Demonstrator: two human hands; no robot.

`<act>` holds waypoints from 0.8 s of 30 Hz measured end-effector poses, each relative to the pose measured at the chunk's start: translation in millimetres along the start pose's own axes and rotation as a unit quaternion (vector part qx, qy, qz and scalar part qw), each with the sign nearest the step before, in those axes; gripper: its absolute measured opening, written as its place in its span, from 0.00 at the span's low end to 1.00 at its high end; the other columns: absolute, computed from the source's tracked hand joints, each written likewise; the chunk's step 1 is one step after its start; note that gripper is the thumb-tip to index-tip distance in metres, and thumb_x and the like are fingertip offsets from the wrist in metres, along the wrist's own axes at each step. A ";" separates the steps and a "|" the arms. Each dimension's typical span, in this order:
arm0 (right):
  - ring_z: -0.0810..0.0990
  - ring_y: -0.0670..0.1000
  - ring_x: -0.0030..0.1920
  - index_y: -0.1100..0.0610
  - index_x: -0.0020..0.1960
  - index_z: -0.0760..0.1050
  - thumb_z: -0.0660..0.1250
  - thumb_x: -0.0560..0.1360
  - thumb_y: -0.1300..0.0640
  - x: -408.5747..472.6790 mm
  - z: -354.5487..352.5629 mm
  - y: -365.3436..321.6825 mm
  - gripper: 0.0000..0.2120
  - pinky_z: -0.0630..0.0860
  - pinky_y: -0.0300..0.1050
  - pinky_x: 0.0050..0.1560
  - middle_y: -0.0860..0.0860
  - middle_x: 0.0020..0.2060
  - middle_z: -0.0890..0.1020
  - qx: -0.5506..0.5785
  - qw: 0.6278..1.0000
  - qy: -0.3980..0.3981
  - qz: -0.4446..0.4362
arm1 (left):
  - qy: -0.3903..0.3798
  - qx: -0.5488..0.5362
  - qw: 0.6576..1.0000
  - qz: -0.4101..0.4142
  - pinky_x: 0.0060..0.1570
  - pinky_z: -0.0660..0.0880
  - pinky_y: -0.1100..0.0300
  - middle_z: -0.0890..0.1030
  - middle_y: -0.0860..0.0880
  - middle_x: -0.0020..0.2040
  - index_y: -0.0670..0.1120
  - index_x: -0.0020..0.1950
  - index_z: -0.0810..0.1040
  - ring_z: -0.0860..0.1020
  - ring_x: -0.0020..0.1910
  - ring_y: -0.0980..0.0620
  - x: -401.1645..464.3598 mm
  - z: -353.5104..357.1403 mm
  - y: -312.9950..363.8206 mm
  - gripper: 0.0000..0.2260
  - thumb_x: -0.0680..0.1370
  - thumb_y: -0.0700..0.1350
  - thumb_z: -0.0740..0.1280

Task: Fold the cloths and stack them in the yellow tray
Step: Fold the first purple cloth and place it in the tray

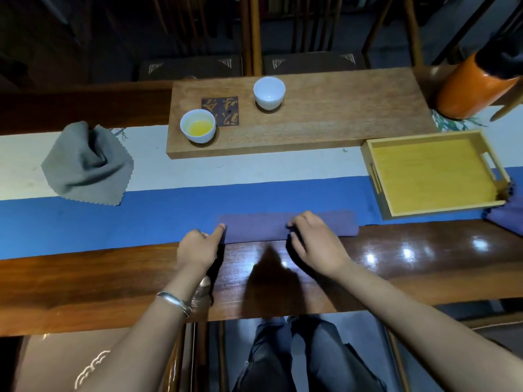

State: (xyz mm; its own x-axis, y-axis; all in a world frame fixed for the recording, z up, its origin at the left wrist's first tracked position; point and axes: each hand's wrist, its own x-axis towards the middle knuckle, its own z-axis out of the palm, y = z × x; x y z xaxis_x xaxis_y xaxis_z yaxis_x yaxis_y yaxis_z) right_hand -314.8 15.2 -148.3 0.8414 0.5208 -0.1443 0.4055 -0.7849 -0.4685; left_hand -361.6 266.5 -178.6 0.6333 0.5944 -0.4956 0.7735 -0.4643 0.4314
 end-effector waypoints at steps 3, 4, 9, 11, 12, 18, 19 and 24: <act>0.72 0.60 0.55 0.61 0.60 0.70 0.57 0.78 0.56 6.1 15.2 -15.9 0.13 0.70 0.55 0.54 0.59 0.54 0.74 -0.028 0.998 -0.050 0.009 | -0.001 -0.007 1.000 -0.006 0.43 0.75 0.52 0.83 0.37 0.41 0.37 0.40 0.78 0.80 0.42 0.40 -0.3 4.9 10.7 0.24 0.74 0.60 0.67; 0.72 0.60 0.56 0.61 0.60 0.70 0.57 0.78 0.56 8.3 18.8 -18.9 0.13 0.69 0.54 0.55 0.59 0.55 0.74 -0.033 0.997 -0.057 0.027 | 0.006 -0.014 1.000 -0.013 0.45 0.74 0.52 0.83 0.38 0.44 0.37 0.46 0.77 0.80 0.46 0.40 0.4 6.9 13.2 0.21 0.74 0.57 0.68; 0.70 0.60 0.56 0.62 0.59 0.70 0.57 0.77 0.58 15.0 26.7 -21.5 0.13 0.69 0.54 0.57 0.59 0.55 0.73 -0.021 0.995 -0.056 0.076 | -0.005 -0.107 0.994 -0.015 0.45 0.68 0.59 0.76 0.47 0.47 0.41 0.54 0.74 0.78 0.52 0.43 -0.8 9.0 17.5 0.13 0.73 0.42 0.71; 0.70 0.60 0.57 0.61 0.60 0.69 0.58 0.77 0.58 15.2 25.7 -19.8 0.13 0.69 0.53 0.58 0.59 0.55 0.73 0.015 0.995 -0.049 0.082 | -0.013 -0.169 0.985 -0.020 0.48 0.71 0.58 0.77 0.46 0.49 0.40 0.55 0.75 0.77 0.50 0.45 -1.0 6.8 16.5 0.13 0.72 0.39 0.71; 0.70 0.59 0.58 0.61 0.61 0.69 0.58 0.77 0.58 15.0 24.5 -18.8 0.14 0.68 0.52 0.60 0.59 0.55 0.73 0.042 0.994 -0.044 0.086 | -0.021 -0.210 0.977 -0.021 0.50 0.72 0.56 0.77 0.45 0.49 0.39 0.57 0.75 0.77 0.49 0.47 -2.4 4.8 17.5 0.14 0.72 0.38 0.70; 0.72 0.54 0.60 0.57 0.59 0.70 0.59 0.77 0.57 3.3 10.1 -11.4 0.12 0.71 0.51 0.60 0.54 0.56 0.75 0.134 0.986 -0.003 0.097 | -0.086 -0.328 0.937 0.090 0.36 0.74 0.68 0.80 0.47 0.38 0.43 0.56 0.72 0.79 0.33 0.58 -24.4 -9.8 49.9 0.12 0.75 0.34 0.66; 0.72 0.54 0.60 0.57 0.59 0.71 0.60 0.77 0.57 0.6 7.7 -10.7 0.11 0.71 0.52 0.60 0.54 0.56 0.75 0.138 0.986 0.003 0.095 | -0.090 -0.323 0.936 0.107 0.36 0.74 0.67 0.79 0.48 0.36 0.44 0.56 0.72 0.78 0.32 0.59 -28.8 -8.6 58.6 0.12 0.75 0.35 0.66; 0.74 0.53 0.55 0.57 0.57 0.71 0.59 0.77 0.58 -16.1 -4.1 2.9 0.10 0.73 0.52 0.55 0.53 0.53 0.76 0.163 0.980 0.038 0.104 | -0.135 -0.260 0.935 0.198 0.32 0.67 0.65 0.72 0.57 0.25 0.49 0.47 0.75 0.70 0.24 0.64 -51.3 17.2 104.4 0.07 0.75 0.38 0.67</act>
State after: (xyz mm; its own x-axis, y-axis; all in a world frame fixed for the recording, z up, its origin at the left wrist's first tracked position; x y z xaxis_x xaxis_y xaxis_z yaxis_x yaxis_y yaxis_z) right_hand -325.6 3.2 -143.7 0.9233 0.3242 -0.2059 0.0973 -0.7160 -0.6913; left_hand -312.9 176.2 -121.1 0.9052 0.2241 -0.3611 0.4039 -0.1890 0.8951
